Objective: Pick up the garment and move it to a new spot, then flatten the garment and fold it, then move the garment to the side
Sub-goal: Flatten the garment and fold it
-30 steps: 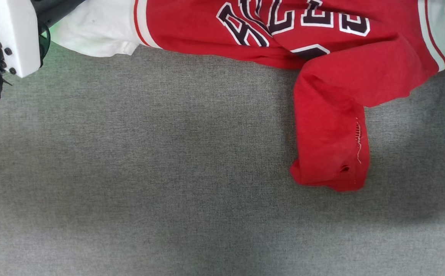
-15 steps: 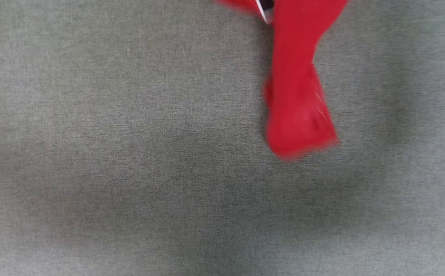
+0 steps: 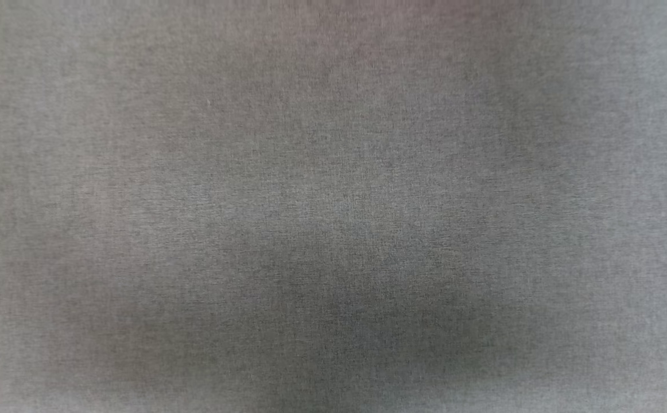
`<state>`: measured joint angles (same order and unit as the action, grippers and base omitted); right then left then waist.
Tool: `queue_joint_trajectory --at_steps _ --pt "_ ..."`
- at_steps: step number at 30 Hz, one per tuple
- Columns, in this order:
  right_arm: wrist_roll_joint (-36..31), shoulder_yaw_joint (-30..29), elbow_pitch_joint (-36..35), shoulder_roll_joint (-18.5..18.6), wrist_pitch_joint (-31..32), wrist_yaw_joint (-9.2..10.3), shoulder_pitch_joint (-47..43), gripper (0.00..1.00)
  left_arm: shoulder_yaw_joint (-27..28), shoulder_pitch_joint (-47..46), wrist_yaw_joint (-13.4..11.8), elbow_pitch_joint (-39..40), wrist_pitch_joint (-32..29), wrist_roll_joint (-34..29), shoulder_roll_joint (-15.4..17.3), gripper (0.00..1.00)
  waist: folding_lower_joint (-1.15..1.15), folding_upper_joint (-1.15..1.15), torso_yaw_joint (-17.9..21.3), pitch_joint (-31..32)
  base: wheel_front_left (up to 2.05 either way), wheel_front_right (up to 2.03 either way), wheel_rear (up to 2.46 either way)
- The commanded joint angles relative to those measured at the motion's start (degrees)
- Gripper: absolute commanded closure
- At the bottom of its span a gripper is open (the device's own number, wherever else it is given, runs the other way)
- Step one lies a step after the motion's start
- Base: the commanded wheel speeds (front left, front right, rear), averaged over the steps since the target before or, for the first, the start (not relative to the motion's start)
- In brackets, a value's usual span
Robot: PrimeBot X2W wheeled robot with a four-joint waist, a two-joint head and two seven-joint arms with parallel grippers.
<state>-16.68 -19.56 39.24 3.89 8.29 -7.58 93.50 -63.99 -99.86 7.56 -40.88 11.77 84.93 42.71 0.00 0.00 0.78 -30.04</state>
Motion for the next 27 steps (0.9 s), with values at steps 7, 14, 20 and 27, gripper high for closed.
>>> queue_joint_trajectory --at_steps 7,14,20,27 --pt "5.21 5.19 7.21 2.03 -4.68 0.16 -14.15 1.00 -1.09 19.61 -0.14 10.10 2.81 5.21 4.59 1.00 0.00 0.00 0.04 5.64 0.00 0.00 0.00" --pt "19.06 17.89 4.11 4.95 -4.06 0.15 -33.90 1.00 3.49 44.18 -0.14 22.02 3.49 6.13 9.31 1.00 0.00 0.00 -0.04 12.04 0.00 0.00 0.00" --pt "34.33 26.47 -12.76 11.75 5.26 0.15 -55.72 1.00 11.87 65.90 -0.14 30.52 3.47 3.84 10.49 1.00 0.00 0.00 -0.27 16.23 0.00 0.00 0.00" --pt "44.69 24.62 -36.24 18.48 21.34 0.15 -80.68 1.00 18.24 85.99 -0.14 39.67 3.48 0.47 12.50 1.00 0.00 0.00 -0.63 18.74 0.00 0.00 0.00"
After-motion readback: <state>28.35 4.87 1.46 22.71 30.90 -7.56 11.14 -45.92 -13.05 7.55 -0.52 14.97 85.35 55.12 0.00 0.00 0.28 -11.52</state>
